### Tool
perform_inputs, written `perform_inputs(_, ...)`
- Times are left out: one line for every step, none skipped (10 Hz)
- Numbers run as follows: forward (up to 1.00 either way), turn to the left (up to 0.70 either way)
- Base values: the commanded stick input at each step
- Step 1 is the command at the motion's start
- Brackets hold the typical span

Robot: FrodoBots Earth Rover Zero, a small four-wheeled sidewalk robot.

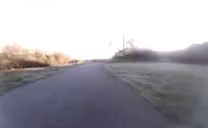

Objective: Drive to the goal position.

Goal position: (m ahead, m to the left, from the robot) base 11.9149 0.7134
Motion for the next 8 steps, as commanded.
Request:
perform_inputs(1.00, 0.16)
perform_inputs(1.00, 0.24)
perform_inputs(1.00, 0.31)
perform_inputs(1.00, 0.38)
perform_inputs(1.00, 0.41)
perform_inputs(1.00, 0.41)
perform_inputs(1.00, 0.41)
perform_inputs(1.00, 0.41)
